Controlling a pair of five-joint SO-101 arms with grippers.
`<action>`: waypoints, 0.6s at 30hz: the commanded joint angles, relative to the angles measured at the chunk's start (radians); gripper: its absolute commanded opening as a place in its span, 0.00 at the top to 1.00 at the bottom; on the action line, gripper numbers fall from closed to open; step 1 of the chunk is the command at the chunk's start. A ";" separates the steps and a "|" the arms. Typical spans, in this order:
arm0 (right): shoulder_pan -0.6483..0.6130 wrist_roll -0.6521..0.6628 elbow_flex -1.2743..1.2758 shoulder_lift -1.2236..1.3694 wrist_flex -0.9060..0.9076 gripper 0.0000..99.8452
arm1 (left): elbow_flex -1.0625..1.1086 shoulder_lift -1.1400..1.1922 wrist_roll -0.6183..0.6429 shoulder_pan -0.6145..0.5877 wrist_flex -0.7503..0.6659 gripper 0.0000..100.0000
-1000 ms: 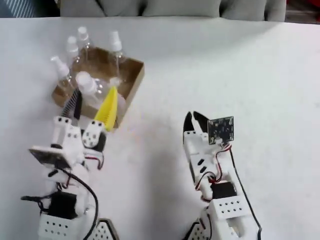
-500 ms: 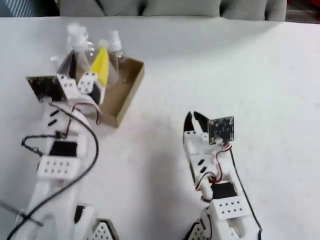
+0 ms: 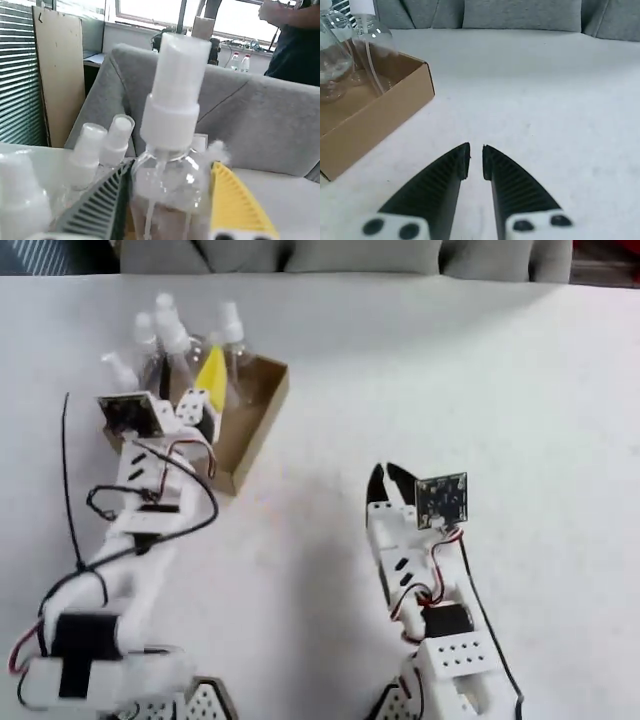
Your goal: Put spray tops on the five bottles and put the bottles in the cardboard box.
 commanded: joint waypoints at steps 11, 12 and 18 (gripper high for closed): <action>0.007 -0.009 0.008 -0.001 0.024 0.98 | -0.133 0.243 -0.078 0.002 -0.137 0.98; 0.007 -0.009 0.008 -0.001 0.024 0.98 | -0.130 0.255 -0.103 0.002 -0.157 0.98; 0.007 -0.009 0.008 -0.001 0.024 0.98 | -0.130 0.351 -0.132 0.024 -0.247 0.98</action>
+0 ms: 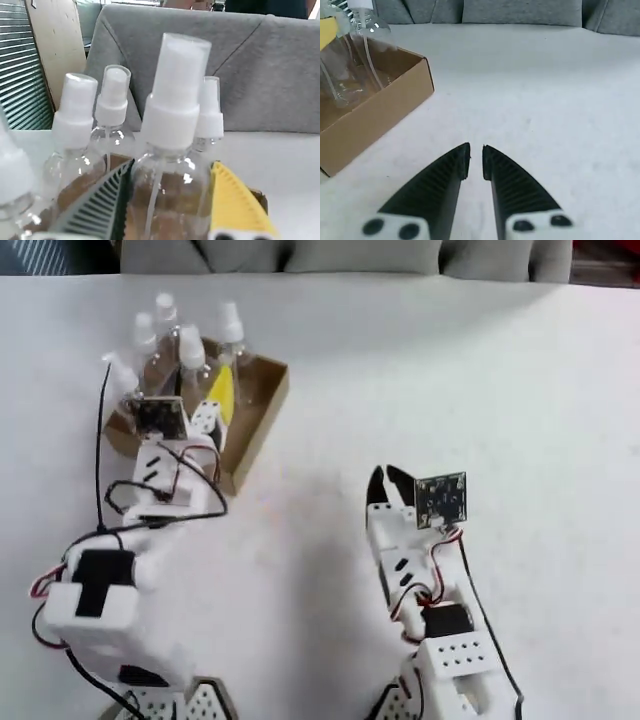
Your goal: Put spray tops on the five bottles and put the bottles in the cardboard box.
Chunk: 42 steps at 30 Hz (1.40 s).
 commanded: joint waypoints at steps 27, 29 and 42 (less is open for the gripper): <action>0.008 -0.009 0.008 -0.001 0.008 0.98 | -0.052 0.147 -0.114 0.054 -0.064 0.94; 0.010 -0.009 0.008 -0.001 0.008 0.98 | -0.048 0.147 -0.109 0.051 -0.058 0.88; 0.008 -0.009 0.008 -0.001 0.008 0.98 | -0.041 0.147 -0.112 0.050 -0.057 0.81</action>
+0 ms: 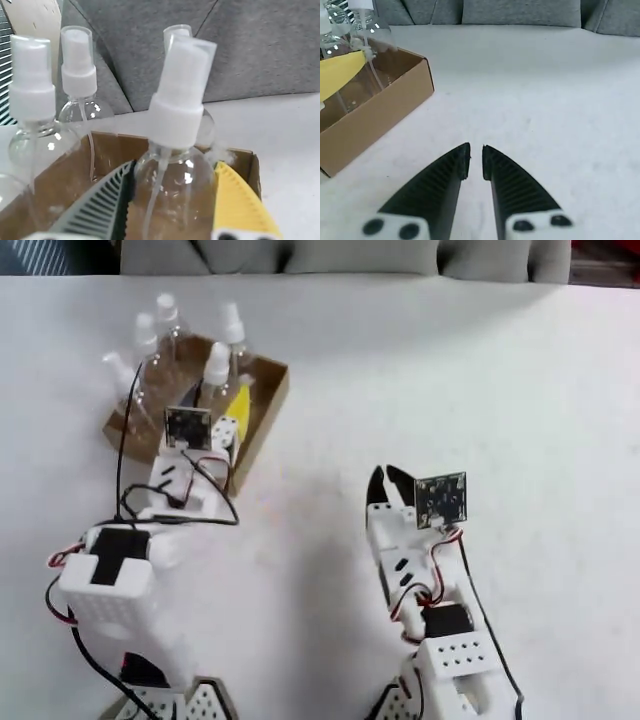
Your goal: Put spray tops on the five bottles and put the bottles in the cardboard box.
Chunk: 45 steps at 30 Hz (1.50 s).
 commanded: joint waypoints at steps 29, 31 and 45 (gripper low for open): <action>0.007 -0.009 0.008 -0.001 0.028 0.98 | 0.144 -0.189 0.023 -0.018 -0.003 0.68; 0.007 -0.009 0.008 -0.001 0.028 0.98 | 0.180 -0.239 0.023 -0.018 -0.003 0.68; 0.010 -0.006 0.008 -0.001 0.058 0.98 | 0.529 -0.826 0.021 -0.025 0.310 0.68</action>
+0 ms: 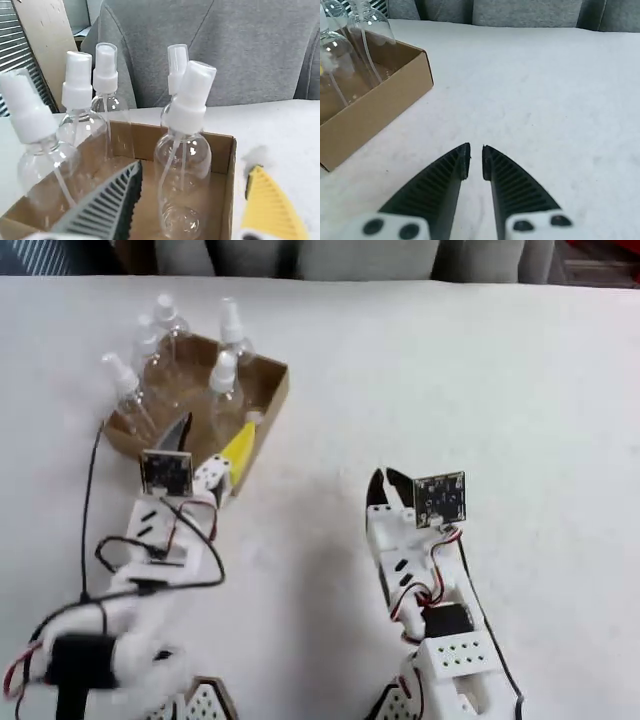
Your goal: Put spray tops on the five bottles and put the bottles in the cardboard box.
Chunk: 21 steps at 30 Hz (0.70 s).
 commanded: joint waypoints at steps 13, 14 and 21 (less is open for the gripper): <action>0.015 -0.005 0.008 -0.001 0.056 0.98 | 0.184 -0.926 0.012 -0.065 0.822 0.68; 0.015 -0.005 0.008 -0.001 0.067 0.98 | 0.195 -0.980 0.014 -0.065 0.867 0.68; 0.013 -0.005 0.008 -0.001 0.088 0.98 | 0.227 -1.319 0.014 -0.070 1.254 0.68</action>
